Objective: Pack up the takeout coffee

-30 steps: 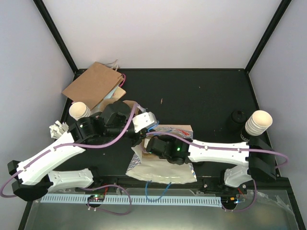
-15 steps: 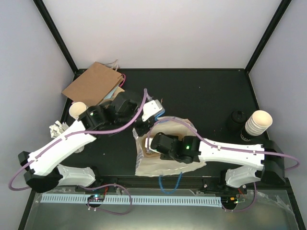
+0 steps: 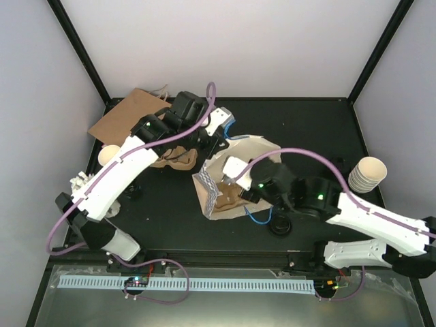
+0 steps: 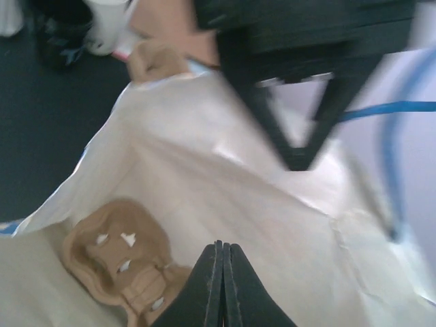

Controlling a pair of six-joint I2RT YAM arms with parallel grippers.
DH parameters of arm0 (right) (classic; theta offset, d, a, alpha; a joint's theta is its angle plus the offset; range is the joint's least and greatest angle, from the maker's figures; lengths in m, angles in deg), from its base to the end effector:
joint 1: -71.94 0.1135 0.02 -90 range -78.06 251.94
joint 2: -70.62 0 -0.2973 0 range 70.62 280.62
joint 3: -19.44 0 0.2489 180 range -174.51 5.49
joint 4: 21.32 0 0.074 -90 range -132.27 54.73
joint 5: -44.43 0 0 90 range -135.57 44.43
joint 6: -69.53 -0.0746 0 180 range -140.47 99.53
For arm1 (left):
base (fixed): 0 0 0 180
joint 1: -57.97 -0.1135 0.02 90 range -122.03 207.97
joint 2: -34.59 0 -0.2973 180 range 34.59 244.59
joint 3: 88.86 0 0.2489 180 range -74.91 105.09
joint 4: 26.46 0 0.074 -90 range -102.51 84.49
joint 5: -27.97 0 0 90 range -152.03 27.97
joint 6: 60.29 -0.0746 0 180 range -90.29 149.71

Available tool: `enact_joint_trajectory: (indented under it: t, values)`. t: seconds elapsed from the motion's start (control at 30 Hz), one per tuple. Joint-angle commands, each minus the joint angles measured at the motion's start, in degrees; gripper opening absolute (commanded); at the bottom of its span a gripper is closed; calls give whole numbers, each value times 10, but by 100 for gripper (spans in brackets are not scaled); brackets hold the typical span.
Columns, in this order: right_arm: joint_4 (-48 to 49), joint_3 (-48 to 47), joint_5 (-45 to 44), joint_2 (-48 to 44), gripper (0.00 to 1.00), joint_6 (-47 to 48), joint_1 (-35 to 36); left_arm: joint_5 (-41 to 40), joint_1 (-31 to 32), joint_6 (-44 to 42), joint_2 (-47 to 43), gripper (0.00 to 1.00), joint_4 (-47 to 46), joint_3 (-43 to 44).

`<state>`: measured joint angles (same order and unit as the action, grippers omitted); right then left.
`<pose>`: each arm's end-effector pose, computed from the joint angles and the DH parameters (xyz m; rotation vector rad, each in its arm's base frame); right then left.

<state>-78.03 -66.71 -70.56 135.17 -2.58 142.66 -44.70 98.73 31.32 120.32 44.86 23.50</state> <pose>0.1088 0.2157 0.3921 -1.2976 1.6764 0.0686 0.2306 -0.2281 0.4194 0.9542 2.2248 -0.7077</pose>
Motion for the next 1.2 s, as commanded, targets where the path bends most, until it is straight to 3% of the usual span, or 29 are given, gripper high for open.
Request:
enact_joint_trajectory:
  t: [0.0, 0.1, 0.23, 0.37, 0.57, 0.77, 0.97, 1.17]
  values:
    - [-9, -58, -20, -34, 1, -29, -43, 128, -32, 34, 32, 2, -40, 49]
    - [1, -84, -50, -47, 1, -33, -60, 172, -42, 53, 64, 2, -57, 80]
    - [63, -73, -172, -74, 1, -45, -71, 210, -64, 102, 114, 2, -88, 113]
    - [89, -59, -193, -99, 1, -41, -81, 276, -86, 158, 154, 2, -148, 129]
    - [74, -48, -212, -107, 2, -77, -83, 239, -127, 205, 204, 1, -181, 170]
    - [73, -10, -236, -129, 9, -137, -84, 225, -149, 218, 240, 2, -198, 191]
    - [-1, 4, -210, -128, 14, -232, -85, 210, -166, 222, 261, 2, -201, 189]
    - [-69, 1, -168, -115, 33, -321, -85, 207, -183, 233, 270, 2, -210, 190]
